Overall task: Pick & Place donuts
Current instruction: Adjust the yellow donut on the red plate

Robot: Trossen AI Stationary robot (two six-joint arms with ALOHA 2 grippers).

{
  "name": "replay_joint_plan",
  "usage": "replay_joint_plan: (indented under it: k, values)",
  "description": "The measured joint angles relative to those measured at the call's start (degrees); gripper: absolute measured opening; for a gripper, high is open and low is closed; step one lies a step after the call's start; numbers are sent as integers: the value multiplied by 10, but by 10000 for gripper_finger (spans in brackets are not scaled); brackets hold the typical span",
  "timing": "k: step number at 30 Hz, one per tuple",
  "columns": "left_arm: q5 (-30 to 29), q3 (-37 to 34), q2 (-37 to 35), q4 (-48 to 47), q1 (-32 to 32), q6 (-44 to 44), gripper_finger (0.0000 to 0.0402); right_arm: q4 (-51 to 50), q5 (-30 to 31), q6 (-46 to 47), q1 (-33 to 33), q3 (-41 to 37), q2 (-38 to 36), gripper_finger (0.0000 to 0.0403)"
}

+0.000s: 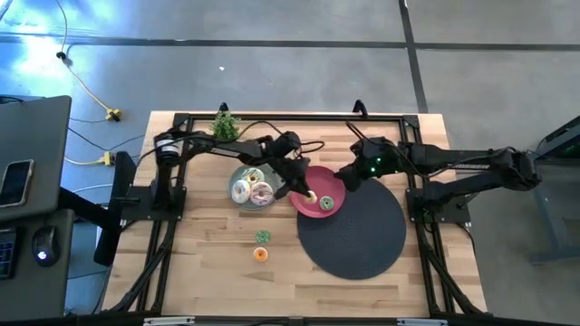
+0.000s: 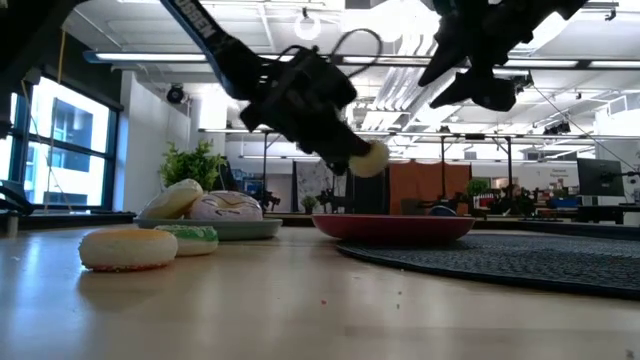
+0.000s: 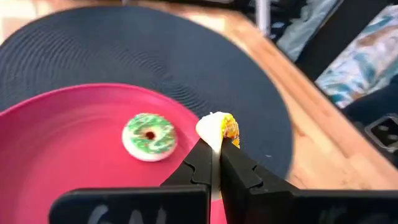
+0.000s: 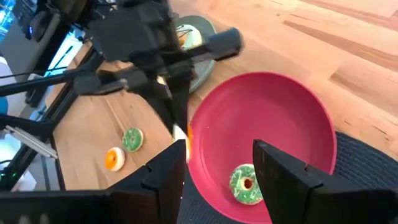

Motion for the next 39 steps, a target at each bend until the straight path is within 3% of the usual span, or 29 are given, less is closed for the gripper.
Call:
replay_joint_plan:
  k: [3,9,20,30,33,39]
  values:
    - [-19,38,22,-65,-8,14,2,0,8,0,9,0,3,176]
    - [-33,89,65,-106,-37,32,20,0,25,-9,18,0,4,176]
    - [-144,93,80,-133,-44,50,104,-1,28,-35,21,0,2,176]
    - [-154,93,73,-149,-38,78,196,-27,28,-48,21,0,2,176]
    - [-173,97,67,-160,-35,106,210,-30,31,-49,21,0,2,176]
    - [-234,155,67,-270,-37,207,215,-31,33,-49,21,0,2,176]
